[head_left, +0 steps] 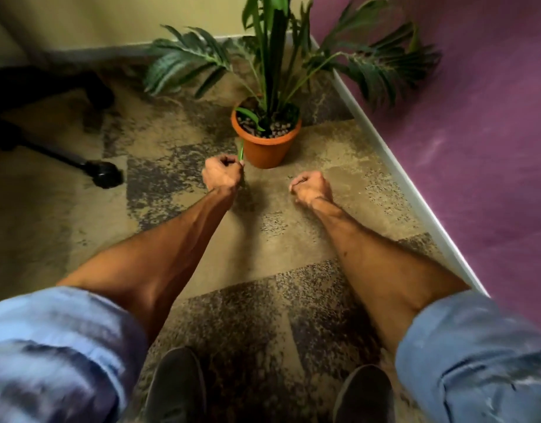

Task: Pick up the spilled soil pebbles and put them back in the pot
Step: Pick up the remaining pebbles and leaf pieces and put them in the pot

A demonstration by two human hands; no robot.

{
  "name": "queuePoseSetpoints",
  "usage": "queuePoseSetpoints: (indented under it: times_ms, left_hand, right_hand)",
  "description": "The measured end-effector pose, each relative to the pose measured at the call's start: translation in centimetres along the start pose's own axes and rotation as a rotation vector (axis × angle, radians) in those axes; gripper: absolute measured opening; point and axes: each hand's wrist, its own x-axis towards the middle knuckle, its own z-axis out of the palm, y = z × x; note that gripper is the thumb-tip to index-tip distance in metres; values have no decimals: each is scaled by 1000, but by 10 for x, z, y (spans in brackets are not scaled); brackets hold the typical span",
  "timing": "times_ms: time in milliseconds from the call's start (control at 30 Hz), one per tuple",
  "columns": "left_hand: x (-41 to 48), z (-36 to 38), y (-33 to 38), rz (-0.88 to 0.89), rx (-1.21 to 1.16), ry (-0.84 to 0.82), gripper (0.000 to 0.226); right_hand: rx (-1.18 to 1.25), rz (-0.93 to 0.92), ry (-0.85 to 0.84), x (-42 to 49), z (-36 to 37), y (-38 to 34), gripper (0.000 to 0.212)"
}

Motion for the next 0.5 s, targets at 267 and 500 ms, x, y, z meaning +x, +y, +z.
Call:
queuePoseSetpoints:
  times_ms: [267, 500]
  left_hand:
    - [59, -5, 39, -14, -51, 126, 17]
    - [102, 15, 85, -20, -67, 105, 10]
  right_hand:
    - [122, -59, 122, 39, 0, -75, 15]
    - [186, -95, 198, 66, 2, -108, 20]
